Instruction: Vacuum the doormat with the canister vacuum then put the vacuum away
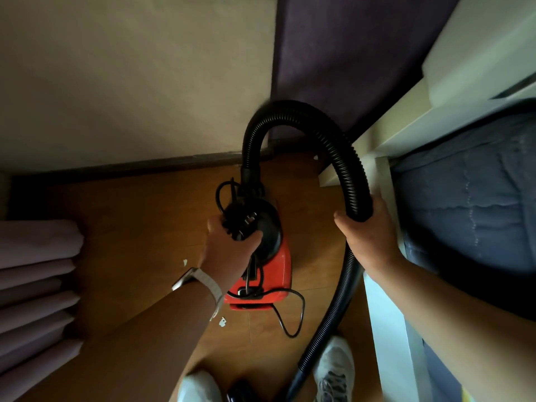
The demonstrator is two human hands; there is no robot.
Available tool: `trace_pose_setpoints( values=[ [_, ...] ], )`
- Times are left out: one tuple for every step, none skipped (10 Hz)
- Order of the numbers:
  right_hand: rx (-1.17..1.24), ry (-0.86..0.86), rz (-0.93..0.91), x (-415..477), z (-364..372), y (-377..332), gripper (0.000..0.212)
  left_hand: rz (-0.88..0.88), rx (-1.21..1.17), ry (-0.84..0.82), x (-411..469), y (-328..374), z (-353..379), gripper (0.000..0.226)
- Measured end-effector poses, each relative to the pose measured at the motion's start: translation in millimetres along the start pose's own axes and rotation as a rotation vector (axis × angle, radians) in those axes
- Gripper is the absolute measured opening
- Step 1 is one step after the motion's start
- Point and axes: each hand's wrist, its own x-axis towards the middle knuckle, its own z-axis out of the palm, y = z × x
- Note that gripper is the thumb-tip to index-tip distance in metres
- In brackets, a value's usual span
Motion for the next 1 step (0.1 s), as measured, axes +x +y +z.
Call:
trace_pose_setpoints(
  values=[
    [-0.035, -0.005, -0.034, -13.9, -15.7, -1.9, 0.029, 0.053, 0.098, -0.027, -9.6, 8.7, -12.8, 0.059]
  ],
)
